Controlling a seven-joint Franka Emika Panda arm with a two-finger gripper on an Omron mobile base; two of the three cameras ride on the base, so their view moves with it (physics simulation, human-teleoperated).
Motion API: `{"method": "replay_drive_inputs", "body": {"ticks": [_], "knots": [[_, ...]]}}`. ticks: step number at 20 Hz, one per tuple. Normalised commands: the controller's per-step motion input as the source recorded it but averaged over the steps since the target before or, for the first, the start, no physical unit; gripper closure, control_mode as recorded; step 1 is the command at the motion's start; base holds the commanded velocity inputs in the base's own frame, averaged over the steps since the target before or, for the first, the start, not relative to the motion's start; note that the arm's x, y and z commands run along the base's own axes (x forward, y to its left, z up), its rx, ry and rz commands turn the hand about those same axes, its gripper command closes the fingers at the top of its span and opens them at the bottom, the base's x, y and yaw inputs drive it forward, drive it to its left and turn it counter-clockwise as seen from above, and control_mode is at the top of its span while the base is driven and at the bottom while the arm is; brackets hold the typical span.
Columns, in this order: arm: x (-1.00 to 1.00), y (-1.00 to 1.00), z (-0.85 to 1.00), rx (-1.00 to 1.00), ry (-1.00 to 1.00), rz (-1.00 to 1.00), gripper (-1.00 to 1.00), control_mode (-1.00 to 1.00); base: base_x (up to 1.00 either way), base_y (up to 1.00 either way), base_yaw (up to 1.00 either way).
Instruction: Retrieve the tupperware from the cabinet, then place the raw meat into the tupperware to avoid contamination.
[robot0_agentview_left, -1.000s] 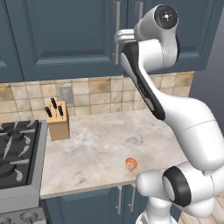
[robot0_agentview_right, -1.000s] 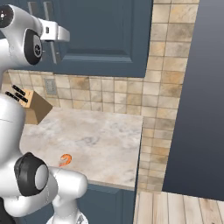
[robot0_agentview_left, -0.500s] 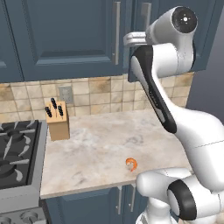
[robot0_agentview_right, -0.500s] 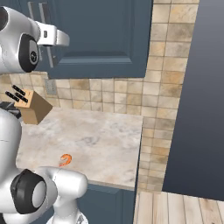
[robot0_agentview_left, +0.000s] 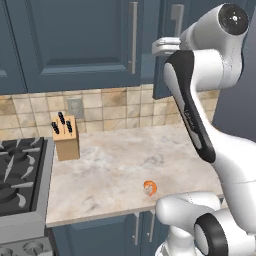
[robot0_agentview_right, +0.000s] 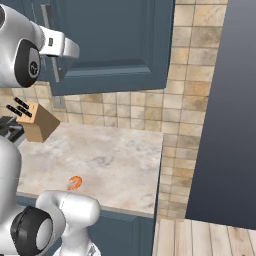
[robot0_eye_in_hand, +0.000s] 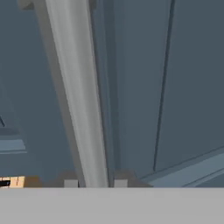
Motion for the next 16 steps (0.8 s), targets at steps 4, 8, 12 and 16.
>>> {"method": "replay_drive_inputs", "body": {"ticks": [4,8,12,16], "knots": [[-0.61,-0.39,0.00,0.03,0.09,0.00,1.00,-1.00,0.00,0.00,0.00],[-0.69,-0.48,0.00,0.07,0.00,0.00,1.00,-1.00,0.00,0.00,0.00],[-0.56,-0.49,-0.07,0.05,0.00,0.00,1.00,-1.00,0.00,0.00,0.00],[-0.34,-0.25,-0.05,0.01,0.00,0.00,1.00,-1.00,0.00,0.00,0.00]]}}
